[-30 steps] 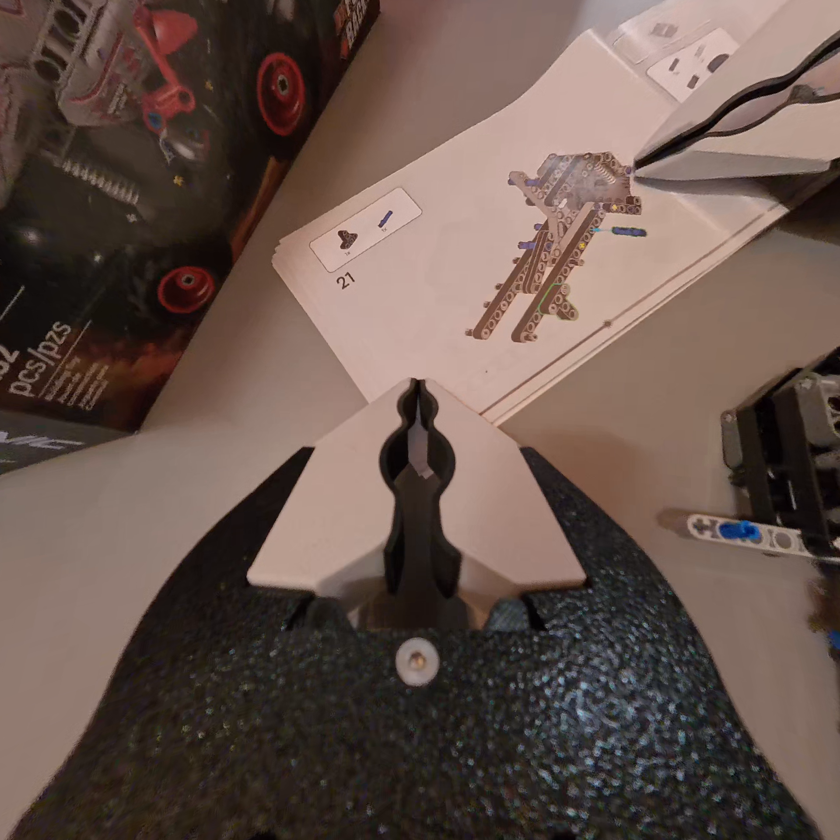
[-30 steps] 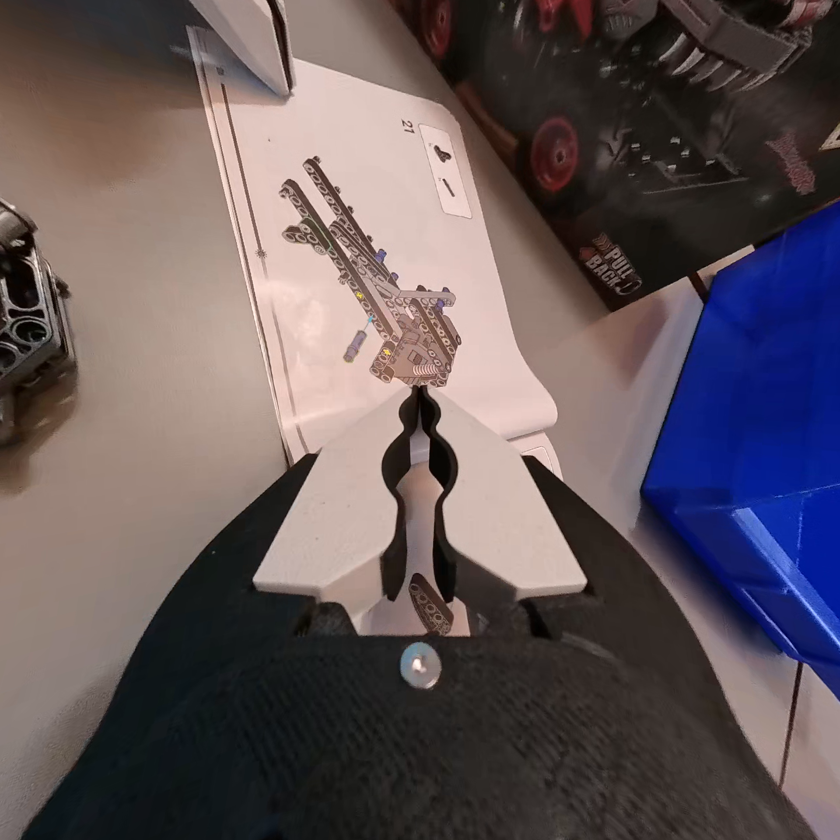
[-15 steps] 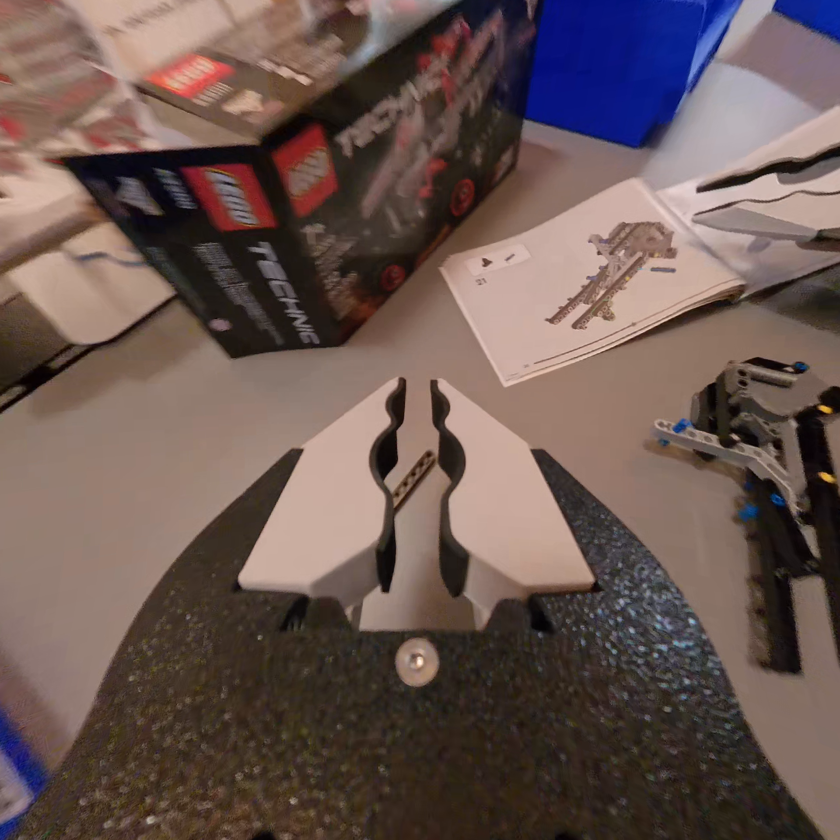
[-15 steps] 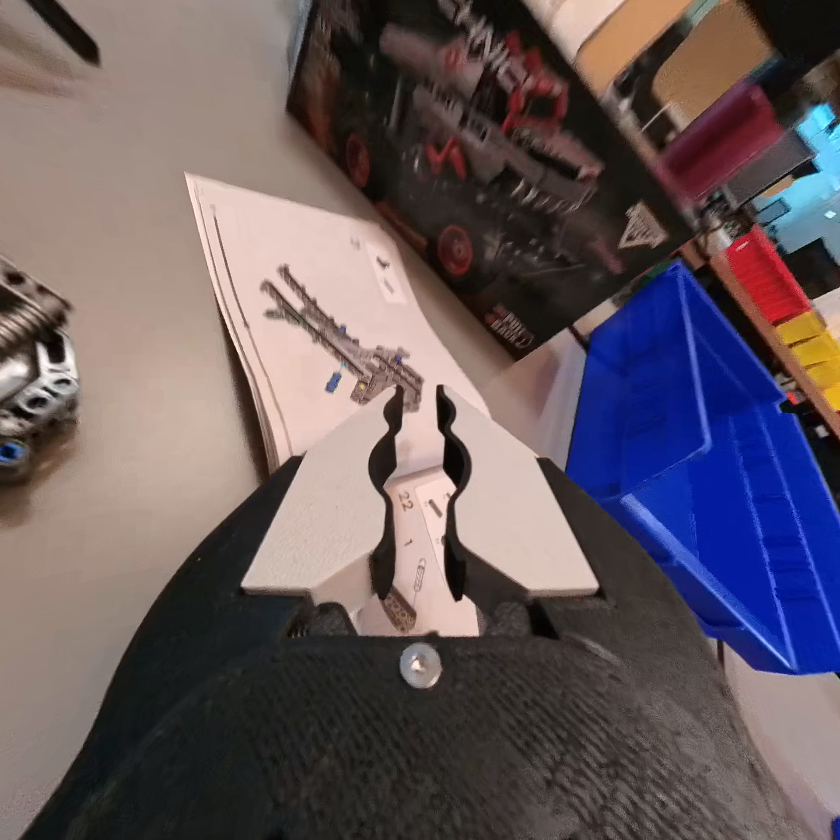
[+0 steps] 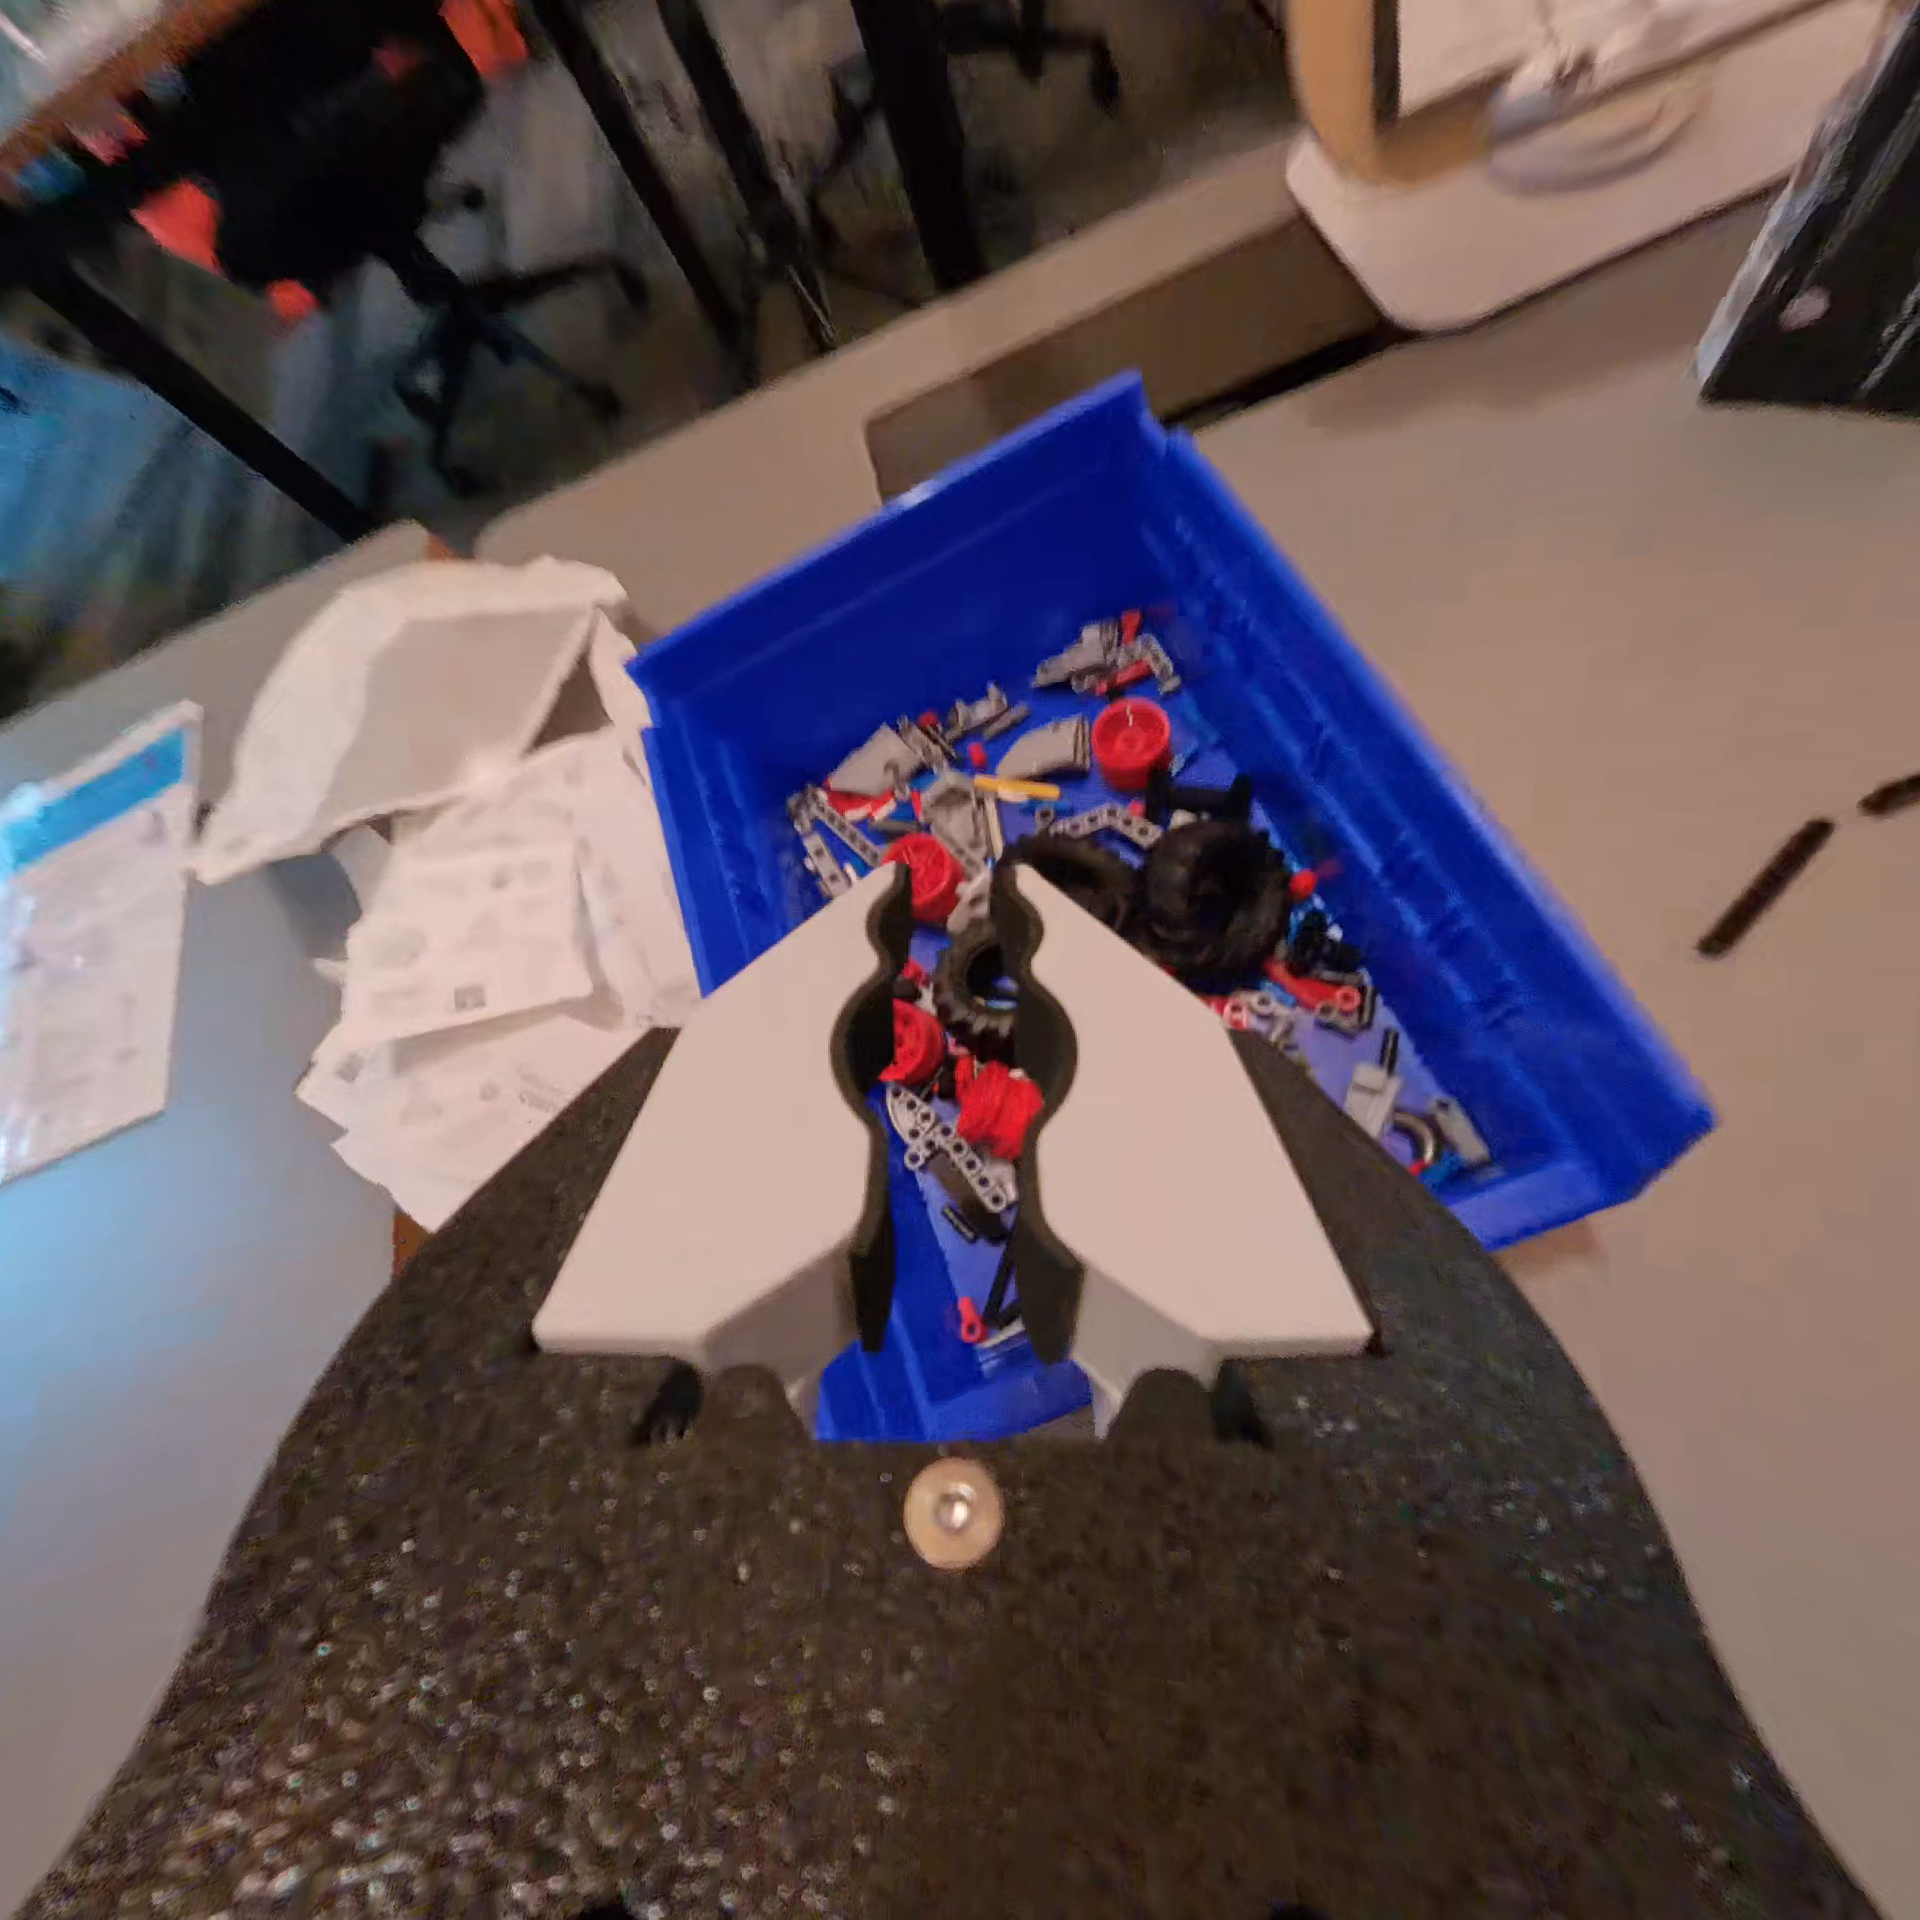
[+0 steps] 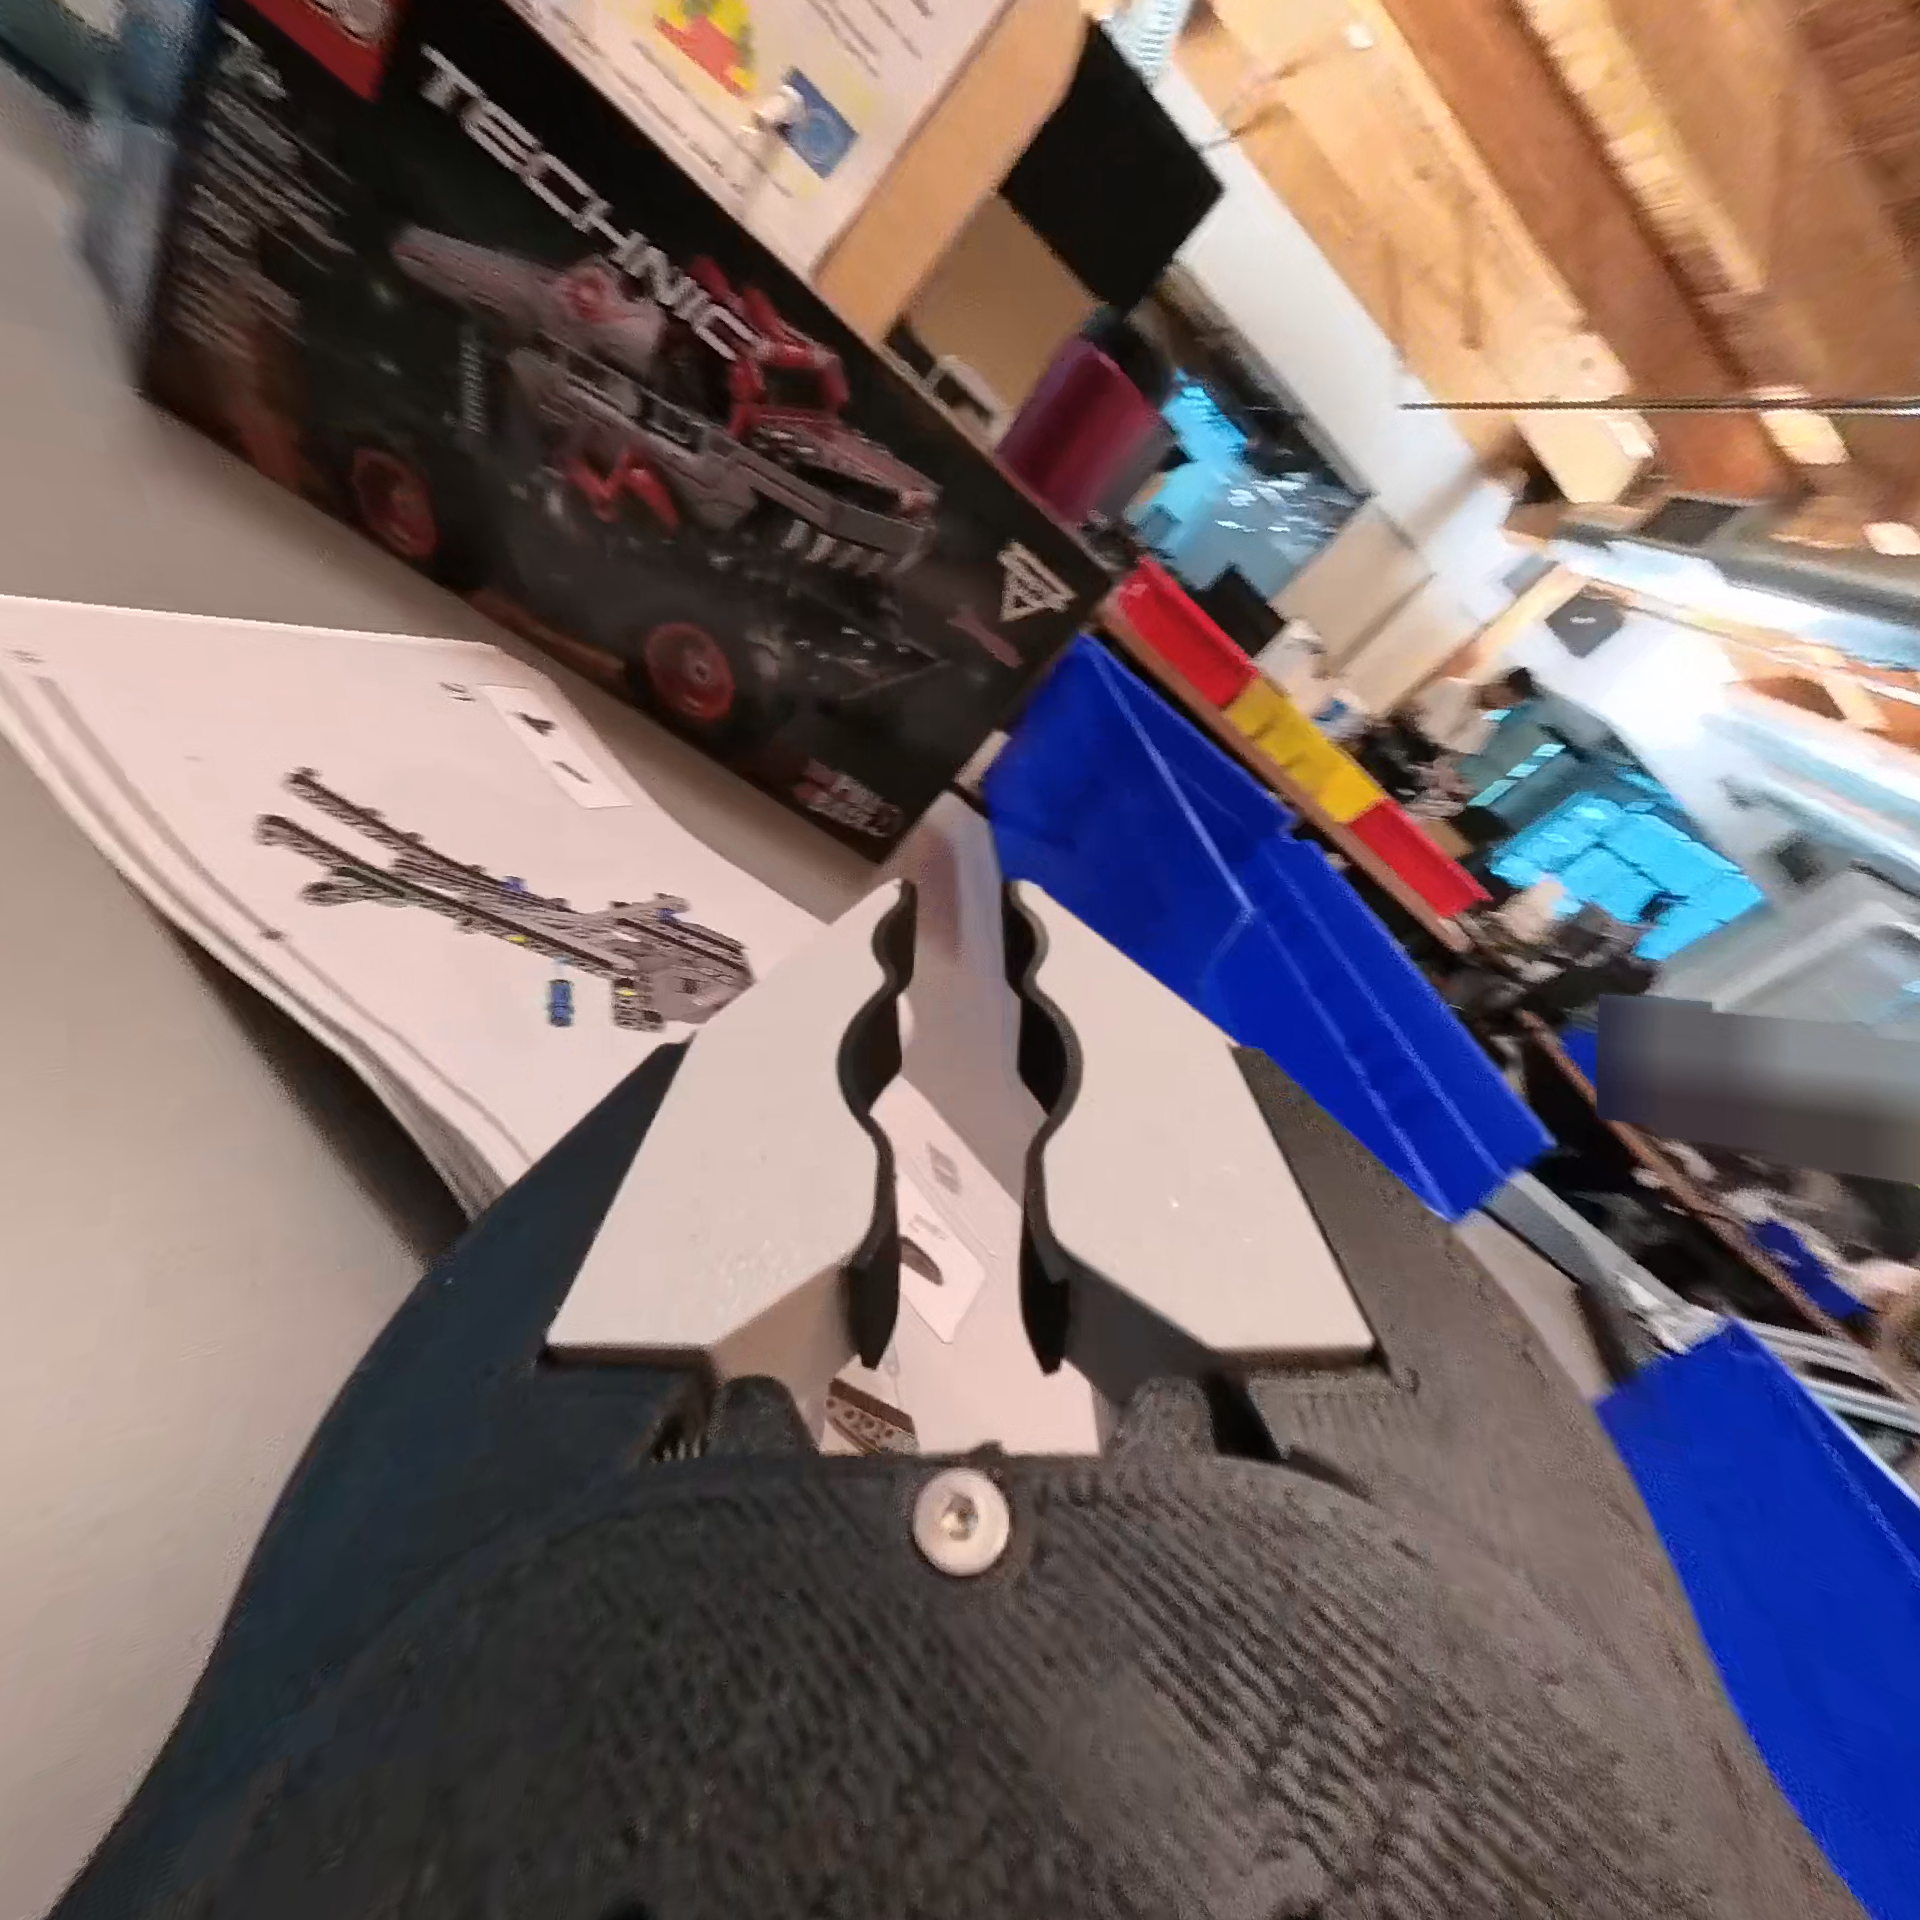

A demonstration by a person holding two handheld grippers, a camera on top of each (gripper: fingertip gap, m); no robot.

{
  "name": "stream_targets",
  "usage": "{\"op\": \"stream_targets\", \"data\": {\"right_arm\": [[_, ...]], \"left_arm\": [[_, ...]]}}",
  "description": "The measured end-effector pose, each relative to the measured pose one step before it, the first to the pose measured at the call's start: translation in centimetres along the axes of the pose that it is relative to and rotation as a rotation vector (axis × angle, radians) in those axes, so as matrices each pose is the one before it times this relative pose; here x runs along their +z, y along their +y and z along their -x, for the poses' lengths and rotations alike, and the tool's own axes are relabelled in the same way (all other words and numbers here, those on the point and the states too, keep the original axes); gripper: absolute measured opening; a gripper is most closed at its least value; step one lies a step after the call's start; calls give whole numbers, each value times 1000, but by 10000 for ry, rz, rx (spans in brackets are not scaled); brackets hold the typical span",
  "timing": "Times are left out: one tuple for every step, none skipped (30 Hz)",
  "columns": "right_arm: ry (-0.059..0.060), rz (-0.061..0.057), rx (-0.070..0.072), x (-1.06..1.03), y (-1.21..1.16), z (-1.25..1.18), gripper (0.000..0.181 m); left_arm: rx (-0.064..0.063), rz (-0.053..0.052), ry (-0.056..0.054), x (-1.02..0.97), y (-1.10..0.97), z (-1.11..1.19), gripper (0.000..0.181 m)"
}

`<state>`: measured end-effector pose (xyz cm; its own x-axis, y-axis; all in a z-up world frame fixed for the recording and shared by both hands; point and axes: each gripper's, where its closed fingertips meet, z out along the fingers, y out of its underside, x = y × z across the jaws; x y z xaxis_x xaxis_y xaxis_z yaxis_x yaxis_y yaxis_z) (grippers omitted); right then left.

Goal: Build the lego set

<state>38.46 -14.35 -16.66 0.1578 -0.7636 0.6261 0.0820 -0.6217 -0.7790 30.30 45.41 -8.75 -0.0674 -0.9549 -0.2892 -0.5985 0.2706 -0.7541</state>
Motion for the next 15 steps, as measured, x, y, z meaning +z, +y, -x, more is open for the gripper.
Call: {"op": "stream_targets", "data": {"right_arm": [[533,14,-195,-141,193,-447,21],[561,35,-303,-207,165,-531,28],[529,21,-429,-217,86,-535,31],[356,-31,-464,-183,-18,-295,34],[121,-37,-400,-112,-70,54,37],[48,53,-275,-47,-27,144,38],[101,59,-228,2,-56,52,40],[11,73,-300,48,8,205,42],[-83,139,-378,139,160,378,44],[-4,183,-404,150,180,258,47],[-16,104,-305,83,58,242,48],[-93,17,-189,34,-53,303,48],[22,12,-141,19,-69,48,48],[59,49,-25,34,33,-76,48],[-23,96,80,70,192,-1,48]], "left_arm": [[10,335,463,983,626,345,17],[59,205,328,930,300,349,17],[134,210,174,874,136,406,18],[251,180,115,878,-64,404,18],[265,75,185,939,-318,250,19],[54,208,299,952,-178,29,19],[-21,355,388,884,-37,-183,19],[46,210,345,837,-177,-219,19],[76,60,274,777,-234,-240,19],[46,5,230,711,-122,-298,20],[113,-27,232,707,-48,-359,18],[295,317,256,580,192,-326,19],[73,341,-42,415,159,60,20],[-85,12,-212,313,-214,233,20],[-132,-188,41,316,-433,-201,19]]}}
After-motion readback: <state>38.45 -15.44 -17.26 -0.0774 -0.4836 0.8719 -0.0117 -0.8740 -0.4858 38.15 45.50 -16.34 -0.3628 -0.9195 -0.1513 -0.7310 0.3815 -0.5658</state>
